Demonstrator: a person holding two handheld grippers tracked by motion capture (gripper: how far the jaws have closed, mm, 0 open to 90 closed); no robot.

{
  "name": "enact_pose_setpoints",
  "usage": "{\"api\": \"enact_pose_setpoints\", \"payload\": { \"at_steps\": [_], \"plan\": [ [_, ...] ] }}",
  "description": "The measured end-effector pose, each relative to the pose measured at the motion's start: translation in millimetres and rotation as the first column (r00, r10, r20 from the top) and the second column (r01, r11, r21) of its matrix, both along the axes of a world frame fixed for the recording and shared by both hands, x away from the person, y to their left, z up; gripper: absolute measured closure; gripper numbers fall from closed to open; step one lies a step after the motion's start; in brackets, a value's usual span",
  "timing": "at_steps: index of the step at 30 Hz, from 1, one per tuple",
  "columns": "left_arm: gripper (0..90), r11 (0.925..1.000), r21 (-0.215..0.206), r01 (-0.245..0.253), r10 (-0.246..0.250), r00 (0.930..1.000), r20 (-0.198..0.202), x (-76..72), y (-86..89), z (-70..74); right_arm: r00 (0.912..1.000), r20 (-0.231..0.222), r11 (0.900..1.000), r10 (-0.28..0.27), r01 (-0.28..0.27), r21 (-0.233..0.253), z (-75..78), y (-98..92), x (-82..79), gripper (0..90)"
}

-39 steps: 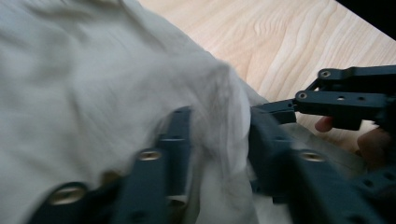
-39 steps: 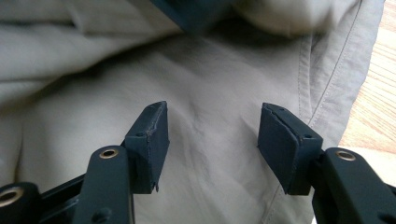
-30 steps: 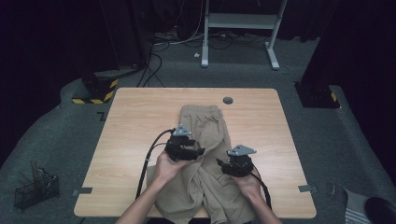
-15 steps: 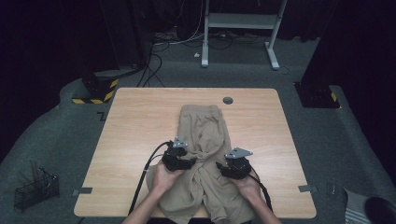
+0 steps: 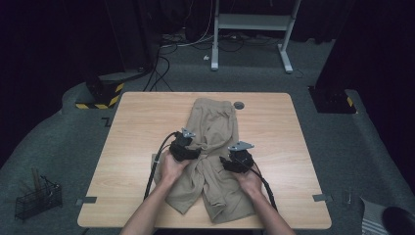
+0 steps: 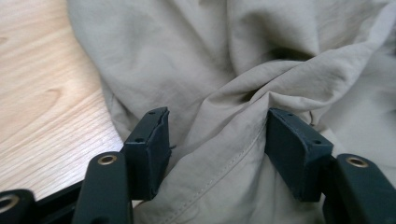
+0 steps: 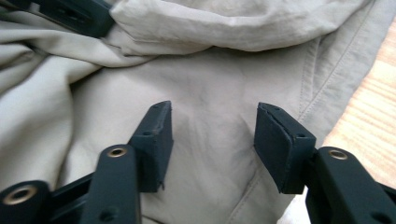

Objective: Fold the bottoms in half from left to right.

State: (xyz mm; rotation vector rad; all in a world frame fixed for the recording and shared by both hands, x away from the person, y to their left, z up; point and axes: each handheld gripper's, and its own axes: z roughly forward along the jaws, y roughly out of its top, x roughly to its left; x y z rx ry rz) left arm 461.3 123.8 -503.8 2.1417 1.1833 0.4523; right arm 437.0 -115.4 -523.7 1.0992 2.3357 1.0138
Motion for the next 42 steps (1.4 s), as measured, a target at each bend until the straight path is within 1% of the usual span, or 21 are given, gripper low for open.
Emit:
{"api": "enact_pose_setpoints", "payload": {
  "at_steps": [2, 4, 7, 8, 9, 10, 12, 15, 17, 20, 22, 24, 27, 30, 33, 34, 35, 36, 39, 40, 42],
  "plan": [
    [39.3, 0.9999, -0.005, 0.014, -0.014, 0.9994, 0.03, -12.8, 0.8, 8.2, 0.9996, -0.016, 1.0, -0.023, 0.023, -0.013, 2.6, -2.5, -3.2, 44.0],
    [38.6, 0.9992, -0.009, 0.038, -0.037, 0.9984, 0.043, -28.6, 1.5, 16.6, 0.9998, -0.012, 1.0, -0.014, 0.014, 0.011, 6.2, -7.8, -12.6, 45.1],
    [37.2, 0.9975, -0.038, 0.06, -0.058, 0.997, 0.051, -53.8, 4.6, 24.9, 1.0, 0.005, 1.0, 0.007, -0.007, 0.001, 12.7, -15.5, -28.7, 45.8],
    [36.6, 0.9963, -0.055, 0.066, -0.063, 0.9965, 0.055, -63.3, 5.7, 25.4, 1.0, 0.002, 1.0, 0.008, -0.008, 0.002, 14.0, -18.6, -34.2, 46.3],
    [36.4, 0.9963, -0.055, 0.066, -0.063, 0.9965, 0.055, -63.3, 5.7, 25.4, 0.9999, -0.001, 1.0, 0.012, -0.012, -0.001, 14.4, -22.5, -39.8, 46.6],
    [35.7, 0.9963, -0.047, 0.072, -0.069, 0.9961, 0.055, -74.2, 5.1, 23.0, 0.9999, -0.008, 1.0, 0.014, -0.014, -0.006, 13.7, -25.5, -44.5, 47.0],
    [34.4, 0.9968, -0.033, 0.073, -0.071, 0.9963, 0.048, -79.7, 2.8, 18.6, 0.9998, -0.013, 1.0, 0.016, -0.016, -0.013, 11.5, -27.3, -48.4, 47.3],
    [33.7, 0.9975, 0.025, 0.067, -0.068, 0.9964, 0.051, -79.3, -2.3, 11.5, 0.9996, -0.025, 0.999, 0.015, -0.016, -0.037, 5.3, -26.6, -50.8, 47.2],
    [33.6, 0.9961, 0.064, 0.061, -0.064, 0.9972, 0.04, -74.4, -4.4, 5.9, 0.9997, -0.02, 1.0, 0.014, -0.015, -0.022, 3.3, -26.7, -49.0, 47.2],
    [33.1, 0.9895, 0.136, 0.05, -0.054, 0.9982, 0.026, -63.5, -5.9, -3.4, 0.9996, -0.025, 1.0, 0.011, -0.012, -0.008, 2.3, -26.4, -41.3, 46.2],
    [31.7, 0.9916, 0.126, 0.029, -0.033, 0.9989, 0.033, -52.9, -3.0, -5.1, 0.9998, -0.017, 1.0, 0.004, -0.004, -0.009, 1.7, -25.8, -34.9, 46.1],
    [31.7, 0.9893, 0.146, 0.005, -0.012, 0.9988, 0.047, -40.4, -1.6, -4.9, 0.9998, -0.014, 1.0, -0.011, 0.01, -0.009, 1.4, -23.7, -27.1, 46.1],
    [31.5, 0.9886, 0.148, -0.028, 0.023, 0.9991, 0.036, -19.0, 0.3, -4.0, 0.9995, 0.001, 0.999, -0.033, 0.033, -0.018, 1.2, -18.5, -12.2, 46.1],
    [31.5, 0.9857, 0.161, -0.051, 0.047, 0.9986, 0.025, -7.3, -0.3, -0.8, 0.9981, 0.0, 0.998, -0.062, 0.062, -0.026, 2.0, -14.9, 4.7, 45.5],
    [31.5, 0.9877, 0.148, -0.051, 0.048, 0.9986, 0.022, -11.8, -2.0, 9.6, 0.9946, -0.026, 0.994, -0.101, 0.1, -0.036, 5.0, -15.3, 10.5, 44.2],
    [31.5, 0.9916, 0.127, -0.022, 0.015, 0.9983, 0.057, -27.0, -5.3, 22.7, 0.9945, -0.026, 0.995, -0.101, 0.101, -0.017, 6.9, -17.0, 7.9, 44.1],
    [31.2, 0.9916, 0.127, -0.022, 0.015, 0.9983, 0.057, -27.0, -5.3, 22.7, 0.9945, -0.026, 0.995, -0.101, 0.101, -0.017, 6.9, -17.0, 7.9, 44.1],
    [30.4, 0.9943, 0.105, 0.022, -0.03, 0.997, 0.072, -43.4, -8.7, 34.2, 0.9961, -0.009, 0.996, -0.088, 0.088, 0.033, 12.2, -20.8, -3.5, 44.4],
    [27.5, 0.9941, 0.066, 0.086, -0.089, 0.995, 0.047, -65.3, -17.6, 39.5, 0.9982, 0.013, 0.998, -0.059, 0.058, 0.037, 18.4, -22.6, -22.8, 44.3],
    [26.1, 0.9941, 0.066, 0.086, -0.089, 0.995, 0.047, -65.3, -17.6, 39.5, 0.9982, 0.013, 0.998, -0.059, 0.058, 0.037, 18.4, -22.6, -22.8, 44.3],
    [25.6, 0.9912, 0.075, 0.109, -0.112, 0.9932, 0.033, -74.2, -25.1, 35.5, 0.9991, 0.018, 0.999, -0.038, 0.038, 0.028, 17.9, -23.4, -39.2, 44.1]
  ]
}}
